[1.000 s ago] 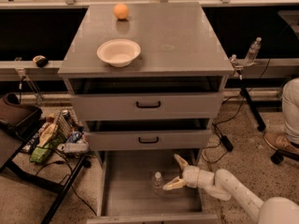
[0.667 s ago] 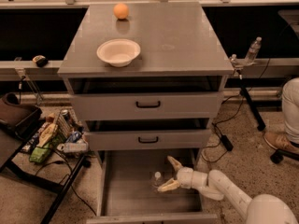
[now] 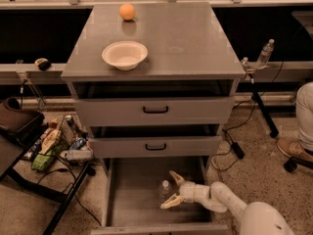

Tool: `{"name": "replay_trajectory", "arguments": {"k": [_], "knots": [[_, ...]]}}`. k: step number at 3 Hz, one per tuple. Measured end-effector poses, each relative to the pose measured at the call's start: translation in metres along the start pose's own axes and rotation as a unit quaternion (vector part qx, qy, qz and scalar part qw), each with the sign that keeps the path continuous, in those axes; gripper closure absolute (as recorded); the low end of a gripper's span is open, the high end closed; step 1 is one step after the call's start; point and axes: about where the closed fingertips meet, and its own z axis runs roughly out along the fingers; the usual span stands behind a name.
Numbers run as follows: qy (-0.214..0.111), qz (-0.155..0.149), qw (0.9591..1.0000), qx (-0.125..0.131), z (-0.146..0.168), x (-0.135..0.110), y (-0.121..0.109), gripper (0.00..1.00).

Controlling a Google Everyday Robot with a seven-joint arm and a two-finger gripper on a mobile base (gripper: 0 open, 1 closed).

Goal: Pick water bottle from bottom drawer and place on counter

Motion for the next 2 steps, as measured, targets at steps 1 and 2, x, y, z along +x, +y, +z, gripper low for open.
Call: {"name": "replay_trajectory", "arguments": {"k": [1, 2], "knots": [[-0.002, -0.006, 0.9999, -0.009, 0.008, 0.014, 0.006, 0.26], [-0.014, -0.014, 0.9998, -0.009, 0.016, 0.001, 0.011, 0.49]]}}
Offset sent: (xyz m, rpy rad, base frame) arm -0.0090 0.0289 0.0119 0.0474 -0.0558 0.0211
